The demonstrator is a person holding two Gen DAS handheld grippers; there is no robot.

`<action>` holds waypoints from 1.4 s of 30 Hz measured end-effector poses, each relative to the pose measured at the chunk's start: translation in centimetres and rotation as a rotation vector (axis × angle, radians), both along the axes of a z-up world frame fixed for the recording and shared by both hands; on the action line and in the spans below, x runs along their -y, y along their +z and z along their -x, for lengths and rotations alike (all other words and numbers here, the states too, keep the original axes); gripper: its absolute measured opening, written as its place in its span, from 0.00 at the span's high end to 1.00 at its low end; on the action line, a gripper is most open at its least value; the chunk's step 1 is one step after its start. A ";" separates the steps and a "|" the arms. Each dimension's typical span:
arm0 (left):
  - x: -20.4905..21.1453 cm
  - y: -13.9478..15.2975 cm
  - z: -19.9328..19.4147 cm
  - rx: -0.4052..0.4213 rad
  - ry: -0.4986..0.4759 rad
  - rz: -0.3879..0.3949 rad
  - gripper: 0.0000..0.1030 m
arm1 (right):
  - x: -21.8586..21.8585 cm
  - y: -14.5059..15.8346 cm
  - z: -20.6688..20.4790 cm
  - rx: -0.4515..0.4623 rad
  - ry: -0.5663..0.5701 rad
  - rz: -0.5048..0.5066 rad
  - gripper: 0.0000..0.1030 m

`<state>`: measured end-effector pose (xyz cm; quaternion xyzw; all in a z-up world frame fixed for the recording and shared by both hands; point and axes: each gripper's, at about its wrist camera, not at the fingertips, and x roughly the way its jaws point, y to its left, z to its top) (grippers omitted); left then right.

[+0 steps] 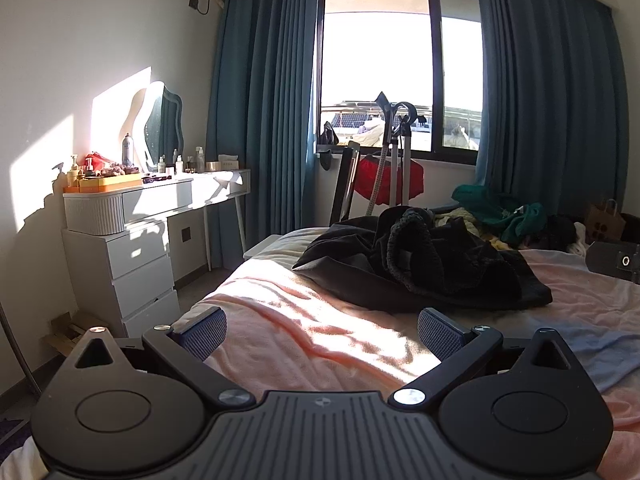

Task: Fold clothes
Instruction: 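Move both grippers toward the black clothes on the bed, then grasp the black ribbed cuff with the left gripper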

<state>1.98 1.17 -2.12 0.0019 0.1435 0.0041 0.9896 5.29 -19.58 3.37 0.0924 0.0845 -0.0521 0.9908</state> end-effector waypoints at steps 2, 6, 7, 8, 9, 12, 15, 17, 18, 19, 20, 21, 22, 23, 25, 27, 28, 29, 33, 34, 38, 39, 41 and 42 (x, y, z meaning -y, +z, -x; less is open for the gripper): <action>-0.1 -0.2 -0.2 0.003 0.005 0.005 0.00 | 0.0 1.7 -1.1 0.007 0.016 -0.005 0.00; -0.3 -0.7 -0.7 -0.014 0.003 0.018 0.00 | 0.1 4.8 -3.0 0.051 0.013 0.026 0.00; -0.3 -0.9 -0.8 -0.015 0.002 0.015 0.00 | 0.3 5.0 -3.3 0.051 0.001 0.035 0.00; -0.2 -1.0 -0.9 -0.016 0.000 0.013 0.00 | 0.5 4.9 -3.5 0.044 -0.013 0.037 0.00; -0.2 -1.2 -0.9 -0.017 -0.002 0.012 0.00 | 0.9 4.4 -3.5 0.040 -0.023 0.029 0.00; -0.2 -1.5 -1.2 -0.019 -0.015 0.026 0.00 | 2.6 1.3 -2.8 -0.003 -0.046 -0.027 0.00; 0.1 -1.8 -1.7 -0.029 -0.025 0.037 0.00 | 3.6 -1.0 -2.4 -0.069 -0.052 -0.077 0.00; 0.5 -2.2 -2.0 -0.035 -0.031 0.022 0.00 | 4.0 -1.7 -2.3 -0.094 -0.038 -0.099 0.00; 0.7 -2.4 -2.2 -0.040 -0.037 0.011 0.00 | 3.9 -1.6 -2.4 -0.091 -0.028 -0.100 0.00; 0.9 -2.6 -2.5 -0.050 -0.045 0.005 0.00 | 3.9 -1.4 -2.5 -0.082 -0.020 -0.096 0.00; 1.0 -2.8 -2.8 -0.061 -0.055 0.004 0.00 | 3.9 -1.1 -2.5 -0.066 -0.016 -0.086 0.00; 1.1 -3.0 -3.4 -0.079 -0.068 0.015 0.00 | 3.9 -0.9 -2.4 -0.056 -0.022 -0.076 0.00; 1.3 -3.2 -4.2 -0.102 -0.076 0.028 0.00 | 4.1 -0.7 -2.3 -0.054 -0.029 -0.068 0.00; 1.7 -3.2 -5.1 -0.122 -0.079 0.033 0.00 | 4.2 -0.6 -2.2 -0.056 -0.033 -0.060 0.00; 2.8 -3.1 -7.3 -0.138 -0.085 0.004 0.00 | 4.4 -0.4 -1.9 -0.049 -0.042 -0.046 0.00; 4.1 -2.9 -9.6 -0.131 -0.091 -0.031 0.00 | 4.8 -0.4 -1.5 -0.034 -0.074 -0.038 0.00; 4.8 -2.8 -11.0 -0.125 -0.098 -0.037 0.00 | 5.2 -0.3 -1.5 -0.030 -0.089 -0.042 0.00; 5.5 -2.7 -12.5 -0.121 -0.106 -0.041 0.00 | 5.6 -0.3 -1.5 -0.029 -0.100 -0.054 0.00; 8.4 -2.6 -19.5 -0.123 -0.118 -0.010 0.00 | 7.6 -0.8 -1.9 -0.038 -0.114 -0.135 0.00; 9.1 -2.5 -21.3 -0.123 -0.115 0.003 0.00 | 8.0 -1.0 -2.1 -0.043 -0.113 -0.160 0.00; 11.5 -2.6 -27.8 -0.104 -0.078 0.051 0.00 | 9.8 -2.5 -3.1 -0.067 -0.113 -0.239 0.00; 12.1 -2.6 -29.2 -0.091 -0.077 0.051 0.00 | 10.2 -3.1 -3.6 -0.079 -0.117 -0.254 0.00; 13.3 -2.7 -31.9 -0.084 -0.064 0.044 0.00 | 11.0 -4.3 -4.5 -0.111 -0.126 -0.285 0.00; 13.9 -2.9 -33.3 -0.097 -0.053 0.039 0.00 | 11.4 -5.0 -5.0 -0.126 -0.125 -0.309 0.00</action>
